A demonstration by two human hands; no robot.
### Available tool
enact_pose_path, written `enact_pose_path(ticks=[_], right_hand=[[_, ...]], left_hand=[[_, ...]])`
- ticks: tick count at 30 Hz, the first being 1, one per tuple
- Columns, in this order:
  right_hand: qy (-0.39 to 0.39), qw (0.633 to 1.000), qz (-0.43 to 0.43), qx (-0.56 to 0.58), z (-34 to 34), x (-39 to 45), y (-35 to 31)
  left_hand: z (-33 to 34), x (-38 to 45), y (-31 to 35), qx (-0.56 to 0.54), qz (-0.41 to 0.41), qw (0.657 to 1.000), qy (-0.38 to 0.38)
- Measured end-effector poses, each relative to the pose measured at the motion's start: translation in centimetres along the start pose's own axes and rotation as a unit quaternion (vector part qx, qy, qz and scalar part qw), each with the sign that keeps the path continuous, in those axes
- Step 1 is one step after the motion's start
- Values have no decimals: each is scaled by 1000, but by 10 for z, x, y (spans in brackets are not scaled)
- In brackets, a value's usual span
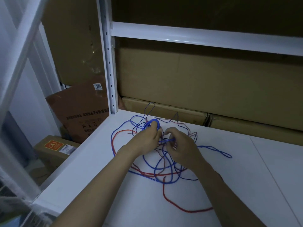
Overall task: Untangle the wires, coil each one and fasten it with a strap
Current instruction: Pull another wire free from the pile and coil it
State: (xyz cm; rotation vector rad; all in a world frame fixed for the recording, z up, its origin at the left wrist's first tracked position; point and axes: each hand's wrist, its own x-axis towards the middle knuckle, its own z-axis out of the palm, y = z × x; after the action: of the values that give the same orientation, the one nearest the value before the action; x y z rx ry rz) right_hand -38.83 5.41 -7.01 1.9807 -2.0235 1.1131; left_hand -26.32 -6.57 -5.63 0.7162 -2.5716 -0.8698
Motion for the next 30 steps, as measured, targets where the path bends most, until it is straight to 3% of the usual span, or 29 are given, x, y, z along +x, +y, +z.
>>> enact_pose_path(ticks=[6,10,13,18,20,23,24,27,30], right_hand=[[65,987,132,65,-17,-7,40],[7,989,147,6,-20,-15,58],[-19,981,191,-16,-29,-13,65],[141,966,204,71,-68,17,52],[165,963,194,91,-83,34,42],[71,974,208,52,-103,59,27],[96,968,216,79,-109,69,20],[244,906,226,259,-125,94,2],[175,912,222,296,-129,113,-18]], left_hand=[[4,-2,18,10,-17,997,-81],[2,-5,28,-18,29,991,-127],[-5,-8,43,-159,40,984,-64],[-27,3,81,-304,44,949,66],[-40,9,98,-314,51,941,114],[-52,14,122,-292,64,944,141],[-56,15,128,-294,65,942,148],[-72,16,140,-302,74,930,197],[-90,11,146,-285,79,925,239]])
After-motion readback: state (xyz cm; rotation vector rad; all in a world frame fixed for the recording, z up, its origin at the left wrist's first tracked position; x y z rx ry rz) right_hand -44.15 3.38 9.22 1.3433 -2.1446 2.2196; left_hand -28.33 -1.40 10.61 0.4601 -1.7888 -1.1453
